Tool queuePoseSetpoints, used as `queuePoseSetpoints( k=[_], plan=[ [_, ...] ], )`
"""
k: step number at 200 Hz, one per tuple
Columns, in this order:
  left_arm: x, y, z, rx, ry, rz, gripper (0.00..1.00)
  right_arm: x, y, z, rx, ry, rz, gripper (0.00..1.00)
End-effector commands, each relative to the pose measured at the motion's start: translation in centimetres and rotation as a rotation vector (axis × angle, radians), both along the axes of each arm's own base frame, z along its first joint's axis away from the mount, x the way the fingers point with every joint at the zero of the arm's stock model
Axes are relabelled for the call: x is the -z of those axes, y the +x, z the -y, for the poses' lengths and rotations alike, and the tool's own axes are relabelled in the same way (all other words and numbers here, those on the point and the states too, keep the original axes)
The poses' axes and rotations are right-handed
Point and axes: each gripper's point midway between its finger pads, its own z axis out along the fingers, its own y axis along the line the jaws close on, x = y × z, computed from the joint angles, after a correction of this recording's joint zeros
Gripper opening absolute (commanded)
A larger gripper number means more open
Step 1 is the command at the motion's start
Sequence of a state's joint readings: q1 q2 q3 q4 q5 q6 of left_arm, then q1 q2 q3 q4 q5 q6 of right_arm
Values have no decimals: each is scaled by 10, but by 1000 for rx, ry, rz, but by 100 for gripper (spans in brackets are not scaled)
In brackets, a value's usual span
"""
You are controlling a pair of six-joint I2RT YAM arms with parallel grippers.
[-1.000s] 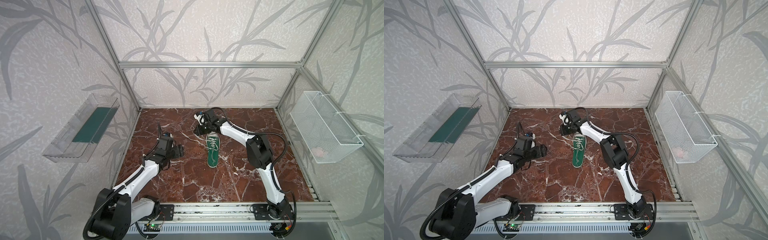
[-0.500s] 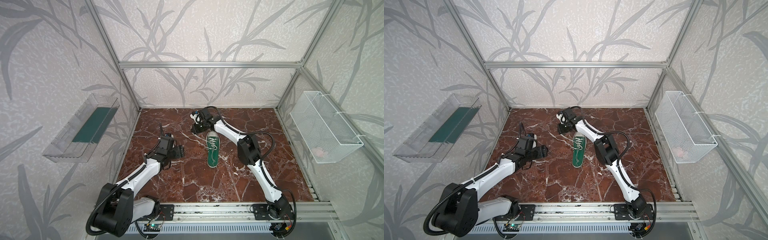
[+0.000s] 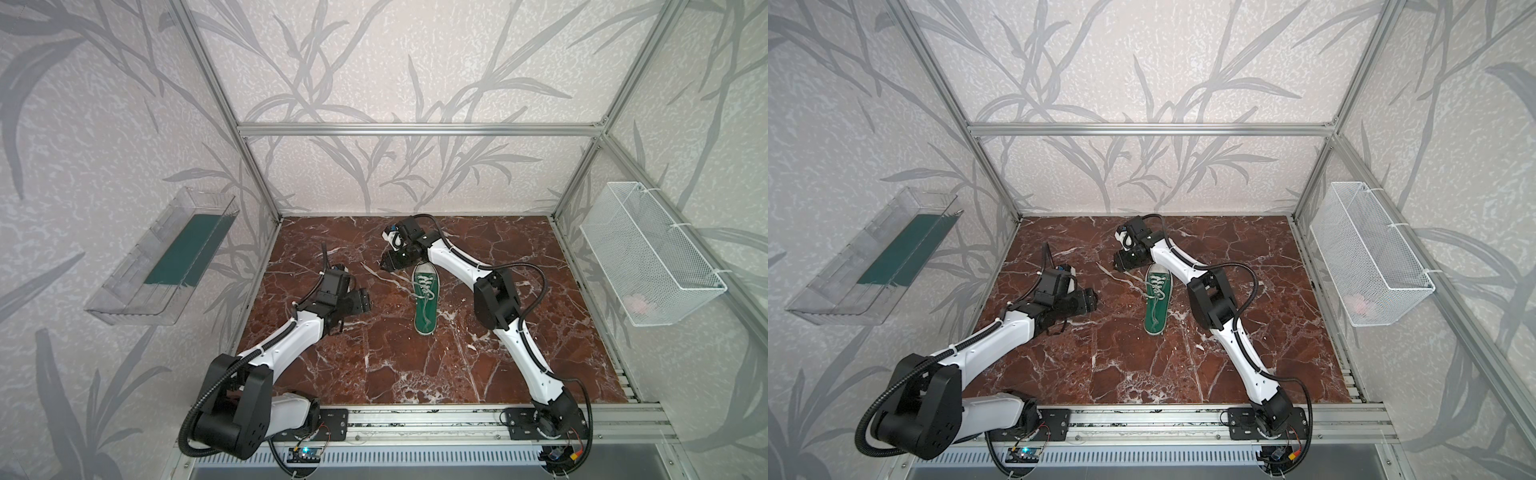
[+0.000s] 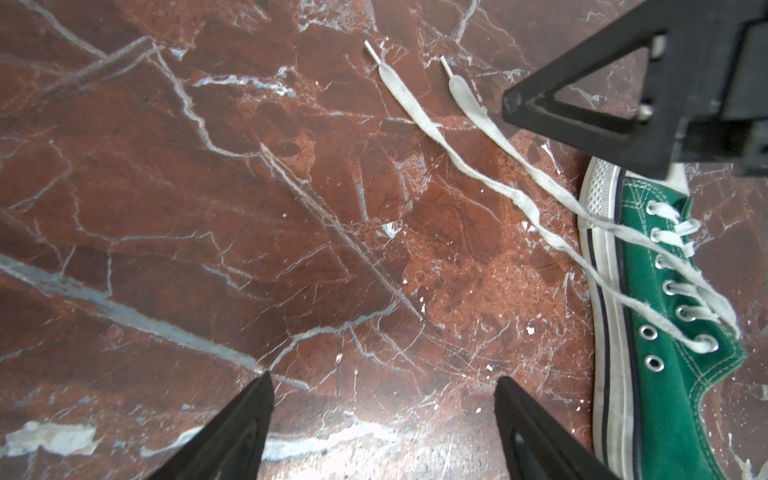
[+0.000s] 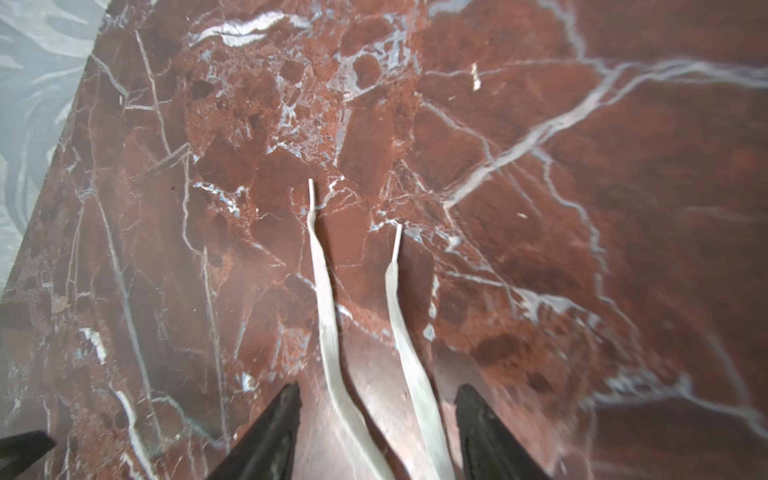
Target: Tie the shoes
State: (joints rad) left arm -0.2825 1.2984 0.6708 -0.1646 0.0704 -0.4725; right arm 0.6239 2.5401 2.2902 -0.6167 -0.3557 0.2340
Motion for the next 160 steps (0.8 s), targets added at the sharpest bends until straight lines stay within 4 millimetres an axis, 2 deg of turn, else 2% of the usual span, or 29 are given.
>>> queuePoseSetpoints(
  k=[1, 32, 49, 65, 114, 122, 127, 129, 133, 160],
  plan=[
    [-12, 20, 6, -14, -15, 34, 83, -74, 5, 14, 33, 63, 102, 63],
    [-7, 42, 5, -59, 11, 24, 75, -101, -1, 48, 103, 72, 134, 63],
    [-5, 56, 5, -81, 28, 25, 65, -112, -7, 72, 149, 74, 159, 63],
    [0, 68, 9, -83, 56, 12, 60, -119, -15, 96, 194, 68, 177, 63],
    [22, 100, 30, -47, 117, -78, 57, -134, -44, 158, 290, 25, 227, 63],
    [25, 103, 33, -43, 127, -88, 57, -135, -48, 166, 301, 21, 234, 63],
    [26, 106, 35, -43, 132, -91, 55, -129, -49, 172, 309, 11, 226, 63],
    [27, 107, 35, -41, 135, -93, 55, -138, -51, 174, 313, 22, 243, 63],
    [28, 109, 36, -40, 140, -93, 55, -141, -52, 178, 319, 25, 251, 62],
    [36, 116, 44, -25, 174, -113, 52, -140, -58, 201, 357, 28, 259, 63]
  ],
)
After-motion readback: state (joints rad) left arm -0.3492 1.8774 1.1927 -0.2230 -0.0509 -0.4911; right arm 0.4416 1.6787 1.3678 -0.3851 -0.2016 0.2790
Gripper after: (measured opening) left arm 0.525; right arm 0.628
